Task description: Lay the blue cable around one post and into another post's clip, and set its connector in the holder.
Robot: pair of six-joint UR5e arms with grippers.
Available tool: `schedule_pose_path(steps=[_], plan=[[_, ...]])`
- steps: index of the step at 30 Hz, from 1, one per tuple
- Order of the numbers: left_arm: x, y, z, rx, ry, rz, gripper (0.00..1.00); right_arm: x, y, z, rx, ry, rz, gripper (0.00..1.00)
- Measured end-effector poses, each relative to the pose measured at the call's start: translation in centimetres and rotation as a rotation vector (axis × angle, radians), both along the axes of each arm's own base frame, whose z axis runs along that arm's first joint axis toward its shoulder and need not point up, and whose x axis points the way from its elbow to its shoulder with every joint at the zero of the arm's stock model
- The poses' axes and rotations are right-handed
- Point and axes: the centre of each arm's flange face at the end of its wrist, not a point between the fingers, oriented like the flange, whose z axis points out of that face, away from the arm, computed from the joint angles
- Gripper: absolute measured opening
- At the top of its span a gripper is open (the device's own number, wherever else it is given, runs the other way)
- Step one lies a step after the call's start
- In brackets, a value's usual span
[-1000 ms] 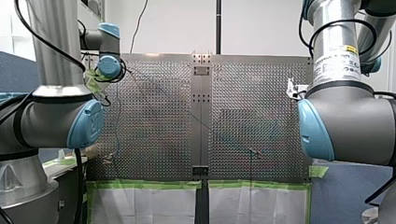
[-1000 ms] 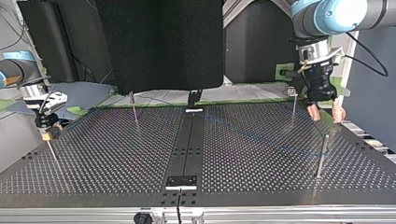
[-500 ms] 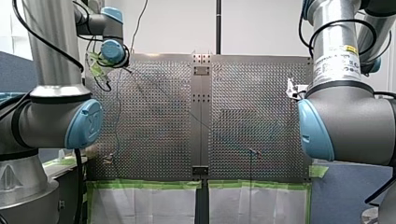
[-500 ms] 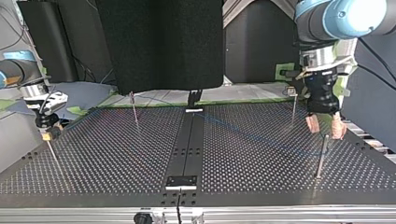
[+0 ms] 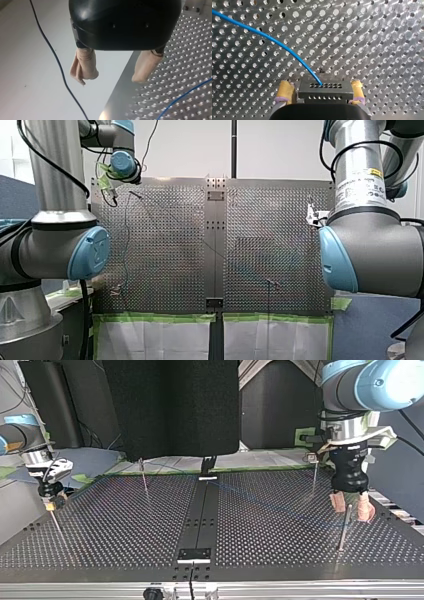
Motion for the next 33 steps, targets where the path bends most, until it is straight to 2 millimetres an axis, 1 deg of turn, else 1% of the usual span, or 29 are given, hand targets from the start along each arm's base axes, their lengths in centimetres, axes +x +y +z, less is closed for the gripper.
schedule_pose_path(steps=[6, 15, 22, 33], plan=[[0.1, 0.1, 1.8, 0.049, 0.019, 0.034, 1.0, 0.0, 0.0, 0.0, 0.0, 0.0, 0.0, 0.99], [0.0, -0.2, 4.7, 0.135, 0.048, 0.039, 1.0, 0.0, 0.0, 0.0, -0.002, 0.0, -0.002, 0.99], [-0.5, -0.5, 4.8, 0.195, 0.095, 0.04, 1.0, 0.0, 0.0, 0.0, -0.002, 0.0, -0.002, 0.99], [-0.6, -0.8, 4.7, 0.29, 0.123, 0.04, 1.0, 0.0, 0.0, 0.0, 0.0, 0.0, -0.001, 0.99]])
